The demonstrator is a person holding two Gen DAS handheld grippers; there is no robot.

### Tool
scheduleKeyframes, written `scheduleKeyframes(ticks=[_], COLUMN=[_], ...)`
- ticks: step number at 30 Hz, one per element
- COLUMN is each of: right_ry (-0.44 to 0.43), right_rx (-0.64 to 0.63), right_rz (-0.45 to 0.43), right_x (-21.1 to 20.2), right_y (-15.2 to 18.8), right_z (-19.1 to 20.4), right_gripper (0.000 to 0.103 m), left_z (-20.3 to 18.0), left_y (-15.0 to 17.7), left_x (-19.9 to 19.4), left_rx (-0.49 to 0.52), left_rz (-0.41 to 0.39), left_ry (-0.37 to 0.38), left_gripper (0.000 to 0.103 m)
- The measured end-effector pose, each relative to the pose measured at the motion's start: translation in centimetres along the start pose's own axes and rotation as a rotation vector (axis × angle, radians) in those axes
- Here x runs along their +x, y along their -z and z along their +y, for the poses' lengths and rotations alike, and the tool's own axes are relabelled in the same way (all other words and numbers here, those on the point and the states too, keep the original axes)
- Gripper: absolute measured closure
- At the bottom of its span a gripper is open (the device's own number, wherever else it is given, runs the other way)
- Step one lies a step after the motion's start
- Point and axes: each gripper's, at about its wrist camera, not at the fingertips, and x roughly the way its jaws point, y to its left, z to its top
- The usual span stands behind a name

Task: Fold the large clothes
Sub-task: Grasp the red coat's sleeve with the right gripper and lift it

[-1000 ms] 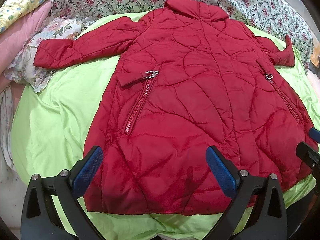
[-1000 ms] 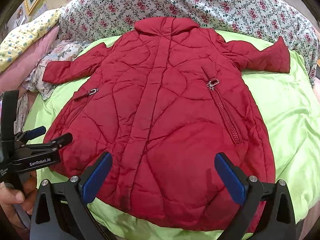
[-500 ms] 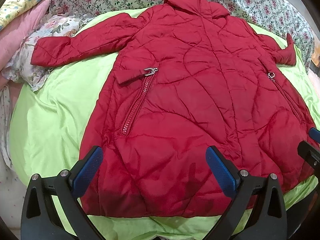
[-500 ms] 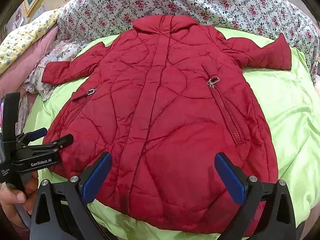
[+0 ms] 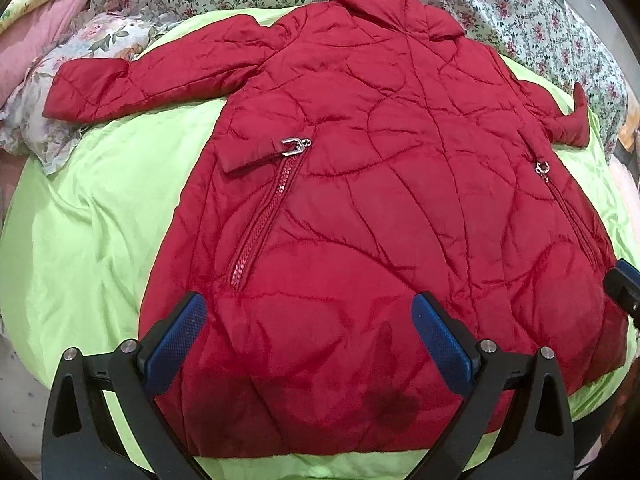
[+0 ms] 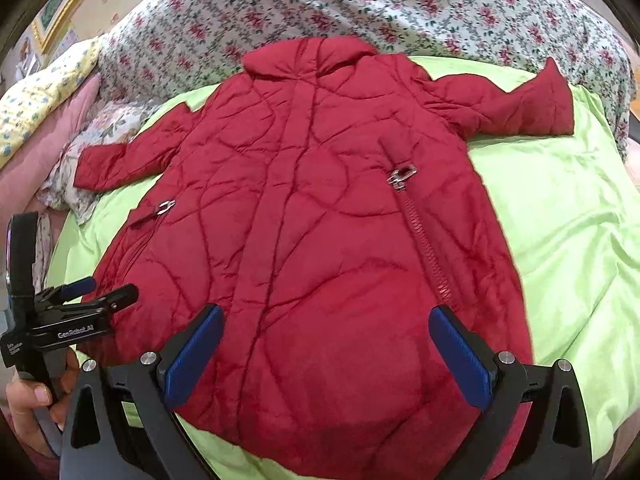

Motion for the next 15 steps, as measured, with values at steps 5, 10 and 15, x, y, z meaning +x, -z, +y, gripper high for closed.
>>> scheduleKeyframes(ticks=[5, 10, 15], right_ry=[0.026, 0.034, 0.061], right_rx=[0.042, 0.100, 0.143], right_rz=[-0.009, -0.050, -0.102], right_x=[-0.1, -0.1, -0.2], right_y=[-1.1, -2.6, -4.5], right_z=[-1.9, -4.5, -7.2], right_gripper=[0.001, 0.001, 0.001], left_z=[0.2, 0.4, 0.8], left_y=[-1.0, -2.1, -3.7], left_x=[0.5, 1.1, 1.7], left_rx=[0.002, 0.008, -0.008], left_rz=[0.002, 0.010, 0.012], left_ry=[0.002, -0.009, -0.019], left_gripper=[0.000, 0.000, 0.000])
